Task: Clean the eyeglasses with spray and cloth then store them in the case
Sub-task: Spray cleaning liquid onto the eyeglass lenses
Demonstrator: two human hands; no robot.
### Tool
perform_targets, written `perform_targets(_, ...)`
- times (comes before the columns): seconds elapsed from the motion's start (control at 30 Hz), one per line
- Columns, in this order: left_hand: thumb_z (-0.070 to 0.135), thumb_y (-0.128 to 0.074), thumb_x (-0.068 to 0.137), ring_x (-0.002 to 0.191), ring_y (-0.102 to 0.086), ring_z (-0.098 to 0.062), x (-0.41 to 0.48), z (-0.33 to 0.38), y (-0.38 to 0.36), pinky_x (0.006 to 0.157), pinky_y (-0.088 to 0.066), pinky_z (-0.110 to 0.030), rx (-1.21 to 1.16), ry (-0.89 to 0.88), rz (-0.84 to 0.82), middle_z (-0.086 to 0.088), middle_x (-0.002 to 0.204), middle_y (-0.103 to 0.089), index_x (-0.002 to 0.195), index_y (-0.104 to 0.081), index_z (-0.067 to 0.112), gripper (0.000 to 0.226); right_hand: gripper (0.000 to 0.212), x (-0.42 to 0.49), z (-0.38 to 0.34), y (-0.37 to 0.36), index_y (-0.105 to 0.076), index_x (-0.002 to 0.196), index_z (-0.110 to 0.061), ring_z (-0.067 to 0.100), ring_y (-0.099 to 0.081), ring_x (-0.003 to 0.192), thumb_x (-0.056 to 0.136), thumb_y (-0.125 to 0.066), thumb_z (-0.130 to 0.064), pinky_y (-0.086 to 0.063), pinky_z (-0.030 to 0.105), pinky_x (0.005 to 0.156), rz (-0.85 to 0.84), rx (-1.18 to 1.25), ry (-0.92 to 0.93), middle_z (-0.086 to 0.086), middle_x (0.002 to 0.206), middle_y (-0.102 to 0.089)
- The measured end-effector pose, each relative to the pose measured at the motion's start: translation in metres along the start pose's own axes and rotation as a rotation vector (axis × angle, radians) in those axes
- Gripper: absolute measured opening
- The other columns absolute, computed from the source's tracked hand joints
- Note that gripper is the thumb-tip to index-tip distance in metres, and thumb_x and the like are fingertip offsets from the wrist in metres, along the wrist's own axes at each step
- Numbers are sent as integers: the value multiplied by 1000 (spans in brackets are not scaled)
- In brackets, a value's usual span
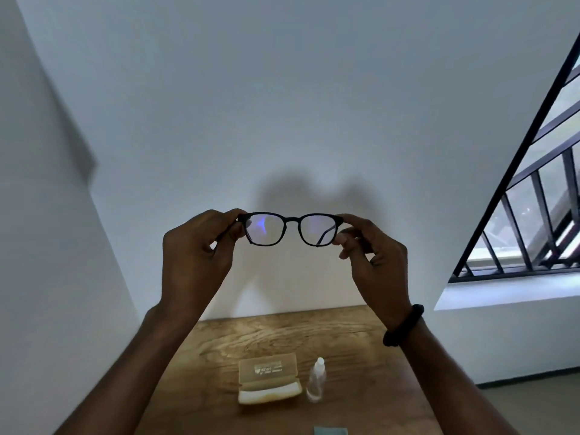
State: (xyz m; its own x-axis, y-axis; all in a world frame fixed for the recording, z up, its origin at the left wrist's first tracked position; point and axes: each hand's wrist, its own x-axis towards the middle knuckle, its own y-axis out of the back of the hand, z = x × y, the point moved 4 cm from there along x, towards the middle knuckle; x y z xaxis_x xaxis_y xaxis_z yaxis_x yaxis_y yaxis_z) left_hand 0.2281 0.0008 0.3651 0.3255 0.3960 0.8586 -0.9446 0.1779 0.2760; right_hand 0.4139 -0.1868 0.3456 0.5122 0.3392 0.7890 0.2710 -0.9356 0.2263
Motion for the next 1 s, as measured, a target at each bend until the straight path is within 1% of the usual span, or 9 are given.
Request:
perform_targets(0.17,9,-65,95,75,-63,-16,-15,-12,-5,59,-45,-35,28,53,-5,6,78,-71,103,-80,15,18,29,-65,38,0,-64,124,-17,8,-71,84,97,-60,-8,-57,25,68,49,-97,-32,-7,99,-73)
perform_targets(0.33,10,-64,96,73,-66,-17,-45,-29,-19,56,-43,-27,30,123,-59,6,79,-71,103,-80,16,19,50,-186,99,-19,-44,140,-26,9,-62,105,93,-58,-29,-57,37,79,-254,-205,-190,-4,128,-59)
perform_targets(0.5,8,-65,96,74,-63,-15,-89,-52,-39,59,-37,-12,64,115,-82,6,77,-70,102,-80,14,17,82,-257,140,-44,-23,155,-12,24,-44,139,93,-62,-48,-35,4,103,-419,-230,-262,12,158,-32)
perform_targets(0.57,5,-68,96,75,-62,-14,-112,-66,-50,64,-36,-7,89,76,-85,6,78,-69,102,-80,12,16,88,-273,165,-57,-19,156,-10,24,-36,146,92,-62,-52,-38,13,108,-445,-261,-207,9,162,-25)
perform_targets(0.63,3,-68,95,77,-62,-13,-137,-81,-62,67,-36,-5,102,50,-82,8,79,-68,103,-80,12,16,89,-283,185,-67,-19,156,-12,24,-41,142,90,-67,-46,-47,36,108,-460,-284,-156,7,158,-31)
perform_targets(0.77,1,-70,95,77,-64,-12,-183,-101,-78,67,-37,-4,69,36,-44,6,80,-70,103,-80,11,16,88,-289,204,-72,-19,156,-22,14,-63,105,86,-69,-42,-44,19,84,-455,-405,-74,6,132,-60)
perform_targets(0.83,0,-70,94,76,-64,-11,-202,-106,-81,64,-39,-7,76,-3,-32,4,81,-72,103,-79,10,16,80,-290,208,-72,-29,155,-14,16,-67,94,89,-64,-41,-41,17,74,-453,-494,-19,1,134,-55)
perform_targets(0.9,3,-70,95,73,-65,-11,-220,-107,-79,64,-47,-19,81,-52,-14,5,80,-72,103,-79,10,14,75,-296,207,-75,-28,157,-14,15,-68,83,94,-57,-43,-40,19,65,-446,-530,36,-4,130,-51)
perform_targets(1.0,8,-70,97,72,-68,-15,-241,-99,-68,64,-50,-27,80,-65,22,4,79,-72,102,-80,12,12,86,-297,205,-79,-7,158,-28,21,-67,69,94,-64,-31,-50,33,55,-426,-352,9,5,107,-69)
